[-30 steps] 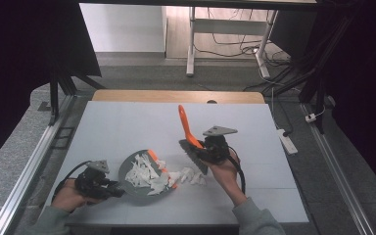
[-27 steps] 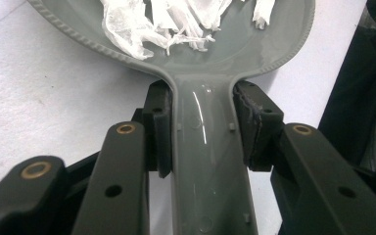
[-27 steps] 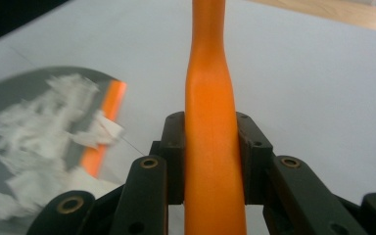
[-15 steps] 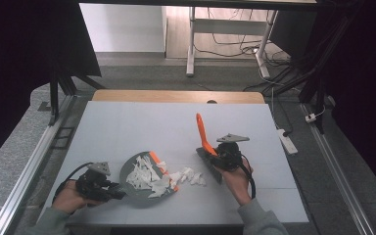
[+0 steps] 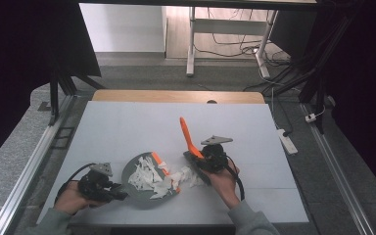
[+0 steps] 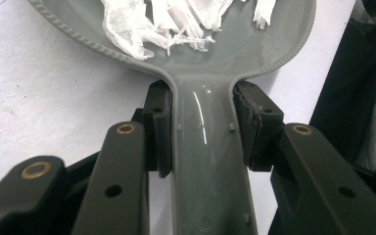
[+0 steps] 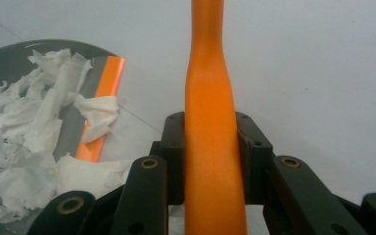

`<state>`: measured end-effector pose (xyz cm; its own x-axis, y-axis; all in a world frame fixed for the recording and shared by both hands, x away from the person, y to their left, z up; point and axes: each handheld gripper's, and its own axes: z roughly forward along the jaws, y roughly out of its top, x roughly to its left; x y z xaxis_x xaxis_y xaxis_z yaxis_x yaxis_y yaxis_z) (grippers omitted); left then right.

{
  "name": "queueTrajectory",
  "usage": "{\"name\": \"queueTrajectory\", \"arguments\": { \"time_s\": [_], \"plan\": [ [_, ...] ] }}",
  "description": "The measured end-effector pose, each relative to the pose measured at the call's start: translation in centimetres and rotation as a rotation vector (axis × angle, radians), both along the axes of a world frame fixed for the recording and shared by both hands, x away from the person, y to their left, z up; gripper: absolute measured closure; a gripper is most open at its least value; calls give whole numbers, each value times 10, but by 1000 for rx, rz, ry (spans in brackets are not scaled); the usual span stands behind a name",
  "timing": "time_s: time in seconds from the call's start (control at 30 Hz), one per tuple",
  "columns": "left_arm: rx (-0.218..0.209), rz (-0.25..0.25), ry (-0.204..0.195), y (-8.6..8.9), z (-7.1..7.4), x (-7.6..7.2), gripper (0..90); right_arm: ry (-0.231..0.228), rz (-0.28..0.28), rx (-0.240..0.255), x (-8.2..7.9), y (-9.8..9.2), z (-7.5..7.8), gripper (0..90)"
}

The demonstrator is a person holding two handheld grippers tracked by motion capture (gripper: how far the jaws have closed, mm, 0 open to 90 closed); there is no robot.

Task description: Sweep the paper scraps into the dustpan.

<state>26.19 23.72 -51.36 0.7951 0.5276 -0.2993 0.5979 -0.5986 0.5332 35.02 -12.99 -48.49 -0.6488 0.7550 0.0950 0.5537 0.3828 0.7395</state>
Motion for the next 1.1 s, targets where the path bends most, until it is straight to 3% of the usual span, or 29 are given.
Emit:
{"name": "queueTrajectory", "arguments": {
  "time_s": [0.37, 0.77, 0.93, 1.0, 1.1],
  "plan": [
    [1, -2, 1, -8, 0, 0, 615, 9, 68, -12, -7, 38, -1, 697],
    [-5, 6, 1, -10, 0, 0, 616, 13, 119, 49, -13, 68, 2, 697],
    [-8, 8, 2, -11, 0, -1, 615, 12, 187, 77, -20, 89, 5, 697],
    [-8, 9, 3, -10, 0, -1, 616, 9, 225, 99, -24, 94, 7, 697],
    [-12, 8, 5, -10, -1, 0, 615, -42, 243, 92, -28, 97, 13, 697]
  ]
}}
